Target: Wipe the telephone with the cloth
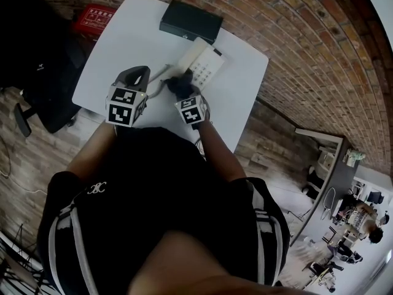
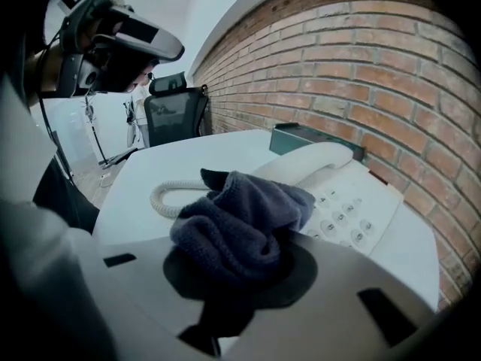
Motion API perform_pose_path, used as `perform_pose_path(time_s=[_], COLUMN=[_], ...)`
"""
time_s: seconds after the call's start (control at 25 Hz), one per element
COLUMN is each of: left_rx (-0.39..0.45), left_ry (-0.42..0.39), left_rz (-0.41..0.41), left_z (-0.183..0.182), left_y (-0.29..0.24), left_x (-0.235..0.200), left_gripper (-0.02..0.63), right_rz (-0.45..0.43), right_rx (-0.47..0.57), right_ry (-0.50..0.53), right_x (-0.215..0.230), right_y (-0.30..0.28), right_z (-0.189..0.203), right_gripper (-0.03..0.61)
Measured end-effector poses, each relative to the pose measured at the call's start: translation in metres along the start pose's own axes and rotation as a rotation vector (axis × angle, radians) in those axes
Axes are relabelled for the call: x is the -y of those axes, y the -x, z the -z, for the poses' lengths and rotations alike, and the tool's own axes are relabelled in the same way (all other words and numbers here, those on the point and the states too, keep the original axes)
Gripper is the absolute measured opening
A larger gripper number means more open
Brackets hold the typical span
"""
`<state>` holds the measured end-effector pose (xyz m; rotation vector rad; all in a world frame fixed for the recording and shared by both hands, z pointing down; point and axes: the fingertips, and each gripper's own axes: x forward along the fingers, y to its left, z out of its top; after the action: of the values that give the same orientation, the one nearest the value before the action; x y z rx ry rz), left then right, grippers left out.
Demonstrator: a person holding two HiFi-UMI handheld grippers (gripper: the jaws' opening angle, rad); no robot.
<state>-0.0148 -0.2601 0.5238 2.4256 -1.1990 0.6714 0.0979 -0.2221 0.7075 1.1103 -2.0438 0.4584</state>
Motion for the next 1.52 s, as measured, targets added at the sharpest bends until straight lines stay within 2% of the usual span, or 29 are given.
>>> perform_pose_path(time_s=[0.28, 0.44, 0.72, 0.92, 1.12, 1.32, 1.52], left_rx=[-0.003, -0.007, -0.015, -0.022, -0.024, -0.025, -0.029], left_ry=[-0.006, -0.002, 0.001, -0.002, 0.005, 0.005, 0.010], left_rz=[-0.003, -0.013, -0.034, -0.036, -0.046, -0.048, -0.053], left_z=[0.001, 0.001, 0.005, 0.007, 0.009, 0.009, 0.010], left_y=[0.000, 0.002, 0.004, 0.005, 0.006, 0.005, 0.005], left_x=[0.003, -0.001, -0.005, -0.005, -0.007, -0.007, -0.009], left_gripper=[-0.006, -0.006, -0.006, -0.006, -0.006, -0.006, -0.006], right_rz=[0.102, 0.189, 0.229, 0.293, 0.393, 0.421, 0.406], right_rx=[0.035, 0.041, 0.035, 0.044, 0.063, 0.062, 0.111], right_ry=[0.004, -0.065, 0.000, -0.020, -0.061, -0.084, -0.133], right_x=[0.042, 0.079, 0.111, 0.143, 0.180, 0.199, 0.201], right_y=[0.007, 0.009, 0.006, 0.005, 0.006, 0.003, 0.004], right_z=[-0.009, -0.013, -0.026, -0.038, -0.050, -0.059, -0.059], right_gripper=[0.063, 0.063, 0.066, 0.066, 0.064, 0.064, 0.063])
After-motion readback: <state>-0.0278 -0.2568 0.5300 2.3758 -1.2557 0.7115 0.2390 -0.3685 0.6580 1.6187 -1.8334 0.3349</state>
